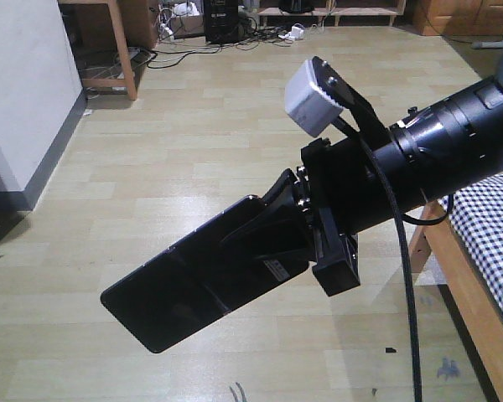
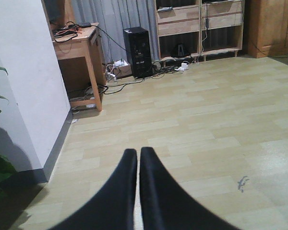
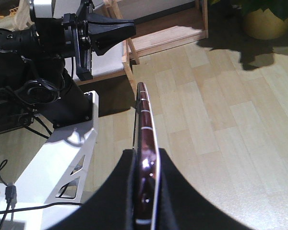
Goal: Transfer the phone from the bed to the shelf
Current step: 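Hold the smartphone in the right gripper while the base turns away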
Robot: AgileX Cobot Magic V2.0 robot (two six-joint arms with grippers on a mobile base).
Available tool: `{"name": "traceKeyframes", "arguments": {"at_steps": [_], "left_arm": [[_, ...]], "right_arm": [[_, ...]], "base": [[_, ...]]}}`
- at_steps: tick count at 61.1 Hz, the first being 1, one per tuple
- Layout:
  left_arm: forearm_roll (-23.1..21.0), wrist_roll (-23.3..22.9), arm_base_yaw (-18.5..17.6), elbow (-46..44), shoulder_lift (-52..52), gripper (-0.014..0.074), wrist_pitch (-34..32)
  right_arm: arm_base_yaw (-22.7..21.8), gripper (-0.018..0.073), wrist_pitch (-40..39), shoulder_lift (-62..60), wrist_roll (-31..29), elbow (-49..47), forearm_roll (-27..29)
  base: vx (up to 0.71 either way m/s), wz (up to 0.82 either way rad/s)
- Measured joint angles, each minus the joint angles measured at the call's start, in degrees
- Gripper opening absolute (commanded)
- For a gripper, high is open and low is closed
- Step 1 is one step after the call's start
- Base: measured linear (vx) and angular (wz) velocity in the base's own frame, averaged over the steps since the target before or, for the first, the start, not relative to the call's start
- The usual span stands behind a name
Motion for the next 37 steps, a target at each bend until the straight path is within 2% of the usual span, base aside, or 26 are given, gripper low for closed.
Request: {"name": "traceKeyframes", "arguments": {"at_steps": [37], "left_arm": [[0.0,0.0,0.0,0.0,0.0,0.0001,0.0]], "right_arm": [[0.0,-0.0002,0.0,0.0,0.0,0.0,0.0]], "base": [[0.22,-0.01]]}}
